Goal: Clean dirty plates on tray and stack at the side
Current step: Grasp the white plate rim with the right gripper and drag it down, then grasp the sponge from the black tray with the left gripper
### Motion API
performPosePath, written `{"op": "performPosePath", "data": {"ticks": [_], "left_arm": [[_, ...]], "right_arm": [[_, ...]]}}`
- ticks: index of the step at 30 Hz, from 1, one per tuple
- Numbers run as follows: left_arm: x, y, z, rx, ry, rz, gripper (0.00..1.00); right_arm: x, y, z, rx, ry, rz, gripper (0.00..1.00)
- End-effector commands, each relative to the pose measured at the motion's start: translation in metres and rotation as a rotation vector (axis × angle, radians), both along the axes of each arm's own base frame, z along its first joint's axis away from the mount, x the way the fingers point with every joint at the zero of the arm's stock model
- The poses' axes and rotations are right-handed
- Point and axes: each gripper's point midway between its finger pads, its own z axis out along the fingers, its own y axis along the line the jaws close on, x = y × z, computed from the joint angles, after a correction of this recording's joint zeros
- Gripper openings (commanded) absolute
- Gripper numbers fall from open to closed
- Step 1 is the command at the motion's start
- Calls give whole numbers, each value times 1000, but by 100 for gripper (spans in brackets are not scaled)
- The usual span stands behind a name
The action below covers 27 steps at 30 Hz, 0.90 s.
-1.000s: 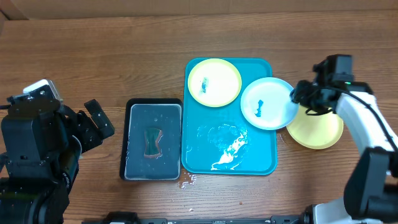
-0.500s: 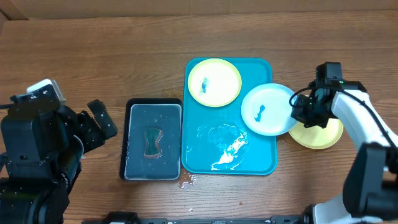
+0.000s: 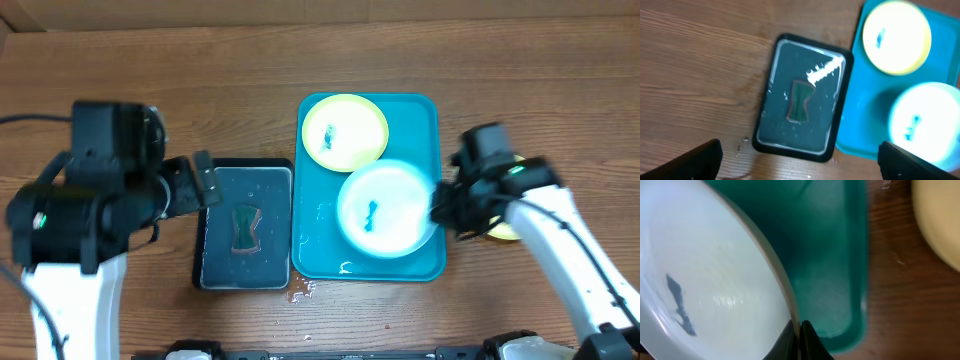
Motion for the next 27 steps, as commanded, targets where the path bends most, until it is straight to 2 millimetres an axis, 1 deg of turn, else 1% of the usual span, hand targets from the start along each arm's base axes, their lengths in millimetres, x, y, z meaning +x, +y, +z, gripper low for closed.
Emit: {"op": "performPosePath", "data": {"ticks": [1, 3, 5, 7, 8, 9, 10, 11, 12, 14, 16, 17, 18, 21, 24, 27], "left_arm": [[4, -16, -19, -46, 70, -123, 96], [6, -17, -32, -51, 120, -127, 96], [8, -17, -46, -51, 166, -125, 96], [9, -17, -64, -52, 206, -124, 95], [11, -17, -74, -54, 221, -123, 94], [13, -18, -85, -60, 234, -125, 93], [14, -19, -97, -60, 247, -126, 92], [14, -19, -107, -61, 261, -124, 91], [13, -20, -121, -61, 282, -126, 89], [12, -23, -143, -65, 315, -121, 88], [12, -29, -168, -60, 338, -132, 85], [13, -30, -174, -59, 342, -135, 84], [16, -33, -186, -59, 349, -136, 82], [23, -39, -212, -43, 371, -144, 71], [27, -38, -232, -11, 419, -118, 58], [23, -38, -252, 0, 492, -119, 52]], "right_arm": [[-16, 18, -31, -5, 29, -32, 4], [-15, 15, -48, -66, 4, -81, 4], [-10, 10, -54, -101, -23, -107, 4], [-2, 14, -54, -88, -56, -100, 4], [3, 16, -53, -79, -77, -95, 5], [8, 18, -51, -70, -101, -78, 12], [11, 20, -49, -64, -117, -60, 16], [13, 21, -47, -65, -126, -44, 16], [15, 22, -41, -67, -131, -24, 17], [16, 21, -29, -77, -135, -8, 19], [20, 20, -9, -90, -161, 10, 20], [21, 19, -2, -92, -172, 12, 20], [22, 20, 9, -89, -188, 19, 21], [24, 21, 38, -68, -241, 16, 22], [21, 19, 50, -58, -264, 14, 22], [11, 15, 50, -70, -234, 16, 22]]}}
